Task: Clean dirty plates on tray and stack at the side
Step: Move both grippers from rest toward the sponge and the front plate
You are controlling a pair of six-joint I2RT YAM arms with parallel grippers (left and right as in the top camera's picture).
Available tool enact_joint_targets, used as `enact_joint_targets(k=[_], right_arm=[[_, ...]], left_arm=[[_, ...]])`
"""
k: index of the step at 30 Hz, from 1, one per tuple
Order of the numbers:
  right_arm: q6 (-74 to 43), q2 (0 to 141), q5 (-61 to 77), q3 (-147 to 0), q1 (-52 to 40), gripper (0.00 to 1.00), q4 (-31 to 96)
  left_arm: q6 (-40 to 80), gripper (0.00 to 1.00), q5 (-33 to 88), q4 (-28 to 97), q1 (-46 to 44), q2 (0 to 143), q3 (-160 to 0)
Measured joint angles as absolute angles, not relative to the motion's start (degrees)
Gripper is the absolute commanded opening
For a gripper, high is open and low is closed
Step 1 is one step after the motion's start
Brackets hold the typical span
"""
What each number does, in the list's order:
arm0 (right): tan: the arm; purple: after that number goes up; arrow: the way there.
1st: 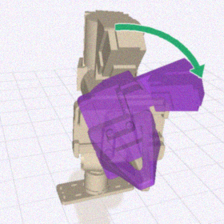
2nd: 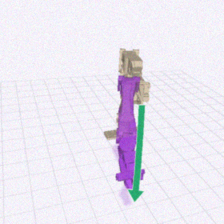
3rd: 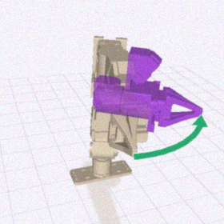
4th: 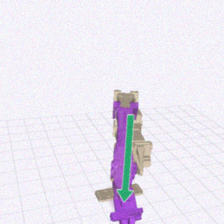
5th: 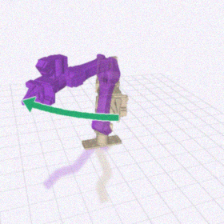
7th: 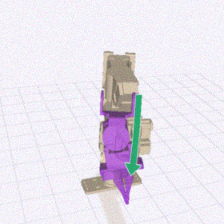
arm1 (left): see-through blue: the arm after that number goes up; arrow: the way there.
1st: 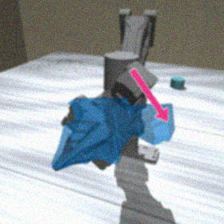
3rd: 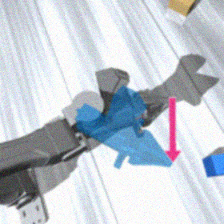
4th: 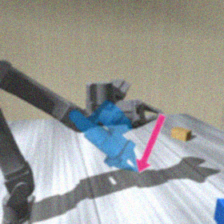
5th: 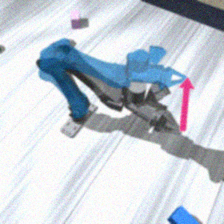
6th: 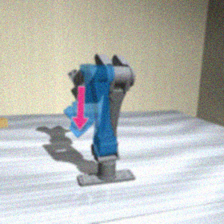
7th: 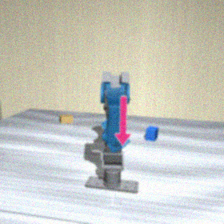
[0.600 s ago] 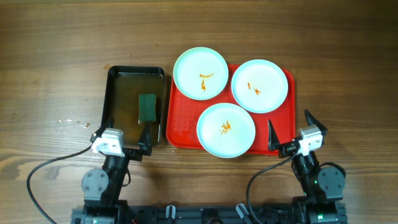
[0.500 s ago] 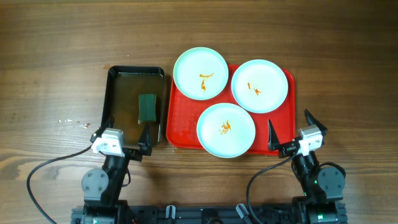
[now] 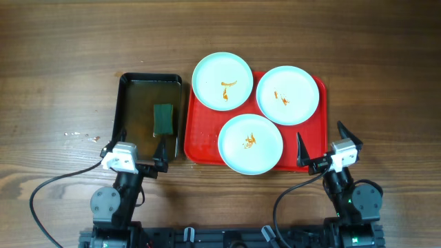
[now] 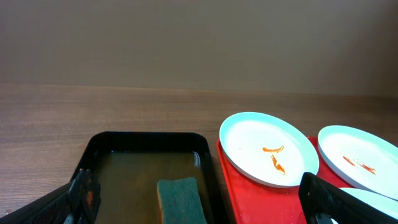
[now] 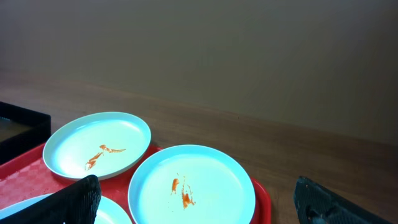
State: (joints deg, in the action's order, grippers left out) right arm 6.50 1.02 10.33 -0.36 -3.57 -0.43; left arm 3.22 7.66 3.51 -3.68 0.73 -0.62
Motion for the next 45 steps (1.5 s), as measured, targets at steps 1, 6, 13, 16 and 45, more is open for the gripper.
enact_joint_targets(k=[1,6,13,16,45], right_arm=[[6.5,1.0,10.3,-0.4,-3.6,0.99,-0.4],[6.5,1.0,10.3,-0.4,-3.6,1.0,-0.4],[6.5,1.0,10.3,-0.4,-3.6,1.0,-0.4],[6.5,1.0,10.3,-0.4,-3.6,1.0,-0.4],[-4.8,7.2,11.5,-6.6,-3.6,1.0,10.2]], left_arm=[[3.2,1.0,7.7,3.5,-3.7,0.7,-0.6],[3.2,1.0,7.7,3.5,-3.7,0.7,-0.6],[3.2,1.0,7.7,3.5,-3.7,0.7,-0.6],[3.2,1.0,7.7,3.5,-3.7,0.7,-0.6],[7.9,1.0,6.4,14.2,-3.7,12.6,-9.9]])
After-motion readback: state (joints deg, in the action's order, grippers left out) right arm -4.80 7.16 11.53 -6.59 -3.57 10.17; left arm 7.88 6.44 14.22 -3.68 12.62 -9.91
